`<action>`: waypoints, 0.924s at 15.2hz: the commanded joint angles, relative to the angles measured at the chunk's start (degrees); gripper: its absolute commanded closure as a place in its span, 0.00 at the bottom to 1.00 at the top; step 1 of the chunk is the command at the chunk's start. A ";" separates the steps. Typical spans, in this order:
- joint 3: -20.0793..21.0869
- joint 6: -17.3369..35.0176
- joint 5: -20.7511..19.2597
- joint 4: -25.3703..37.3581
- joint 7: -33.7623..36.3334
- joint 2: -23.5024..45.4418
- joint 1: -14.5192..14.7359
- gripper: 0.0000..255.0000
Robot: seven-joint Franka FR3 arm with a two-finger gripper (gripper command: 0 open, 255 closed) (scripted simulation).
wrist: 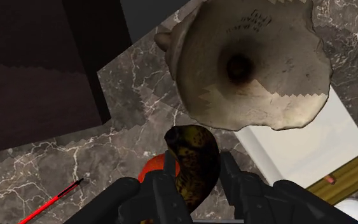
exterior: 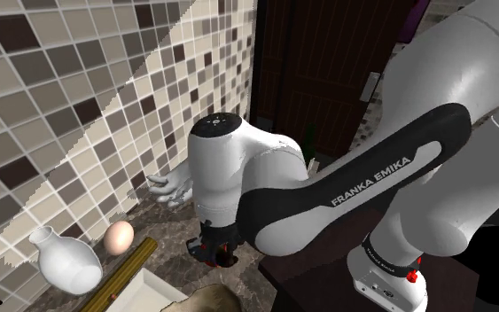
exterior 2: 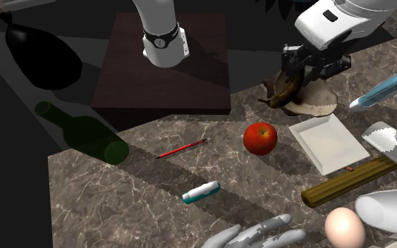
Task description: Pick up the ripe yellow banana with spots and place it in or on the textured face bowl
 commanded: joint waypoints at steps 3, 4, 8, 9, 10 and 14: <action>4.73 0.28 -3.69 4.43 8.84 4.82 1.15 1.00; 5.79 0.30 -4.94 5.57 11.12 6.18 1.48 1.00; 9.14 -0.01 -11.57 10.81 21.03 12.74 3.58 1.00; 9.72 -0.26 -13.56 12.30 23.63 14.63 4.36 1.00; 9.90 -0.48 -14.99 13.40 25.46 16.00 5.14 1.00; 9.03 2.36 -17.96 12.32 27.46 18.78 6.08 1.00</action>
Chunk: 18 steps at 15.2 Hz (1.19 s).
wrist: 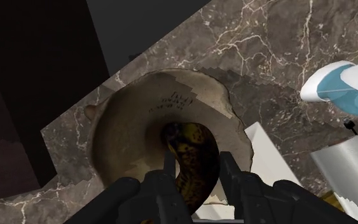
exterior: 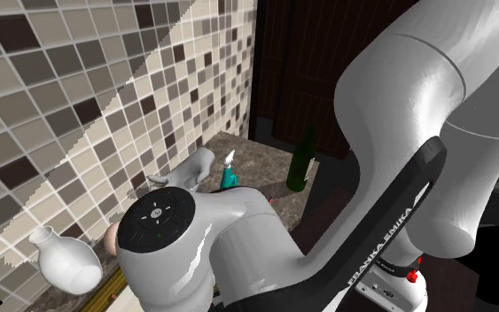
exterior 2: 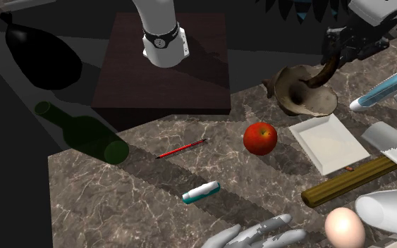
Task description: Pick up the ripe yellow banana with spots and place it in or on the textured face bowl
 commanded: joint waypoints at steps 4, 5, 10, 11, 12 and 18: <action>-1.27 3.31 -4.00 -1.01 2.82 3.56 1.32 1.00; -1.63 3.96 -4.84 -1.19 3.38 4.29 1.63 1.00; -3.43 6.62 -8.42 -1.75 5.75 7.39 3.15 1.00; -3.43 6.62 -8.41 -1.75 5.75 7.39 3.15 1.00; -3.43 6.62 -8.42 -1.75 5.75 7.39 3.16 1.00; -3.43 6.62 -8.42 -1.75 5.75 7.39 3.16 0.00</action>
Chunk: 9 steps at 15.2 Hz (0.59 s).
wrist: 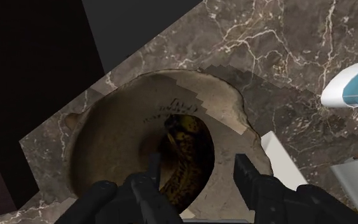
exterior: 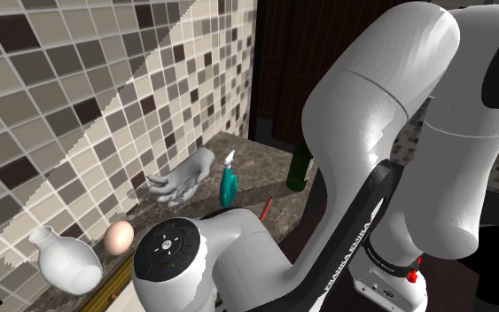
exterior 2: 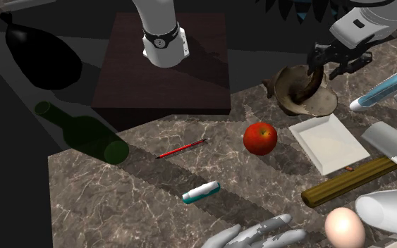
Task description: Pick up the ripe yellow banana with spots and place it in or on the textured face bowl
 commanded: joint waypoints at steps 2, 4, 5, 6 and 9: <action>0.00 0.00 0.00 0.00 0.00 0.00 0.00 0.00; 0.00 0.00 0.00 0.00 0.00 0.00 0.00 0.00; 0.00 0.00 0.00 0.00 0.00 0.00 0.00 0.00; 1.18 -1.54 2.14 0.26 -1.48 -1.86 -1.06 0.00; 3.72 -6.15 7.94 1.49 -5.54 -7.03 -3.57 0.00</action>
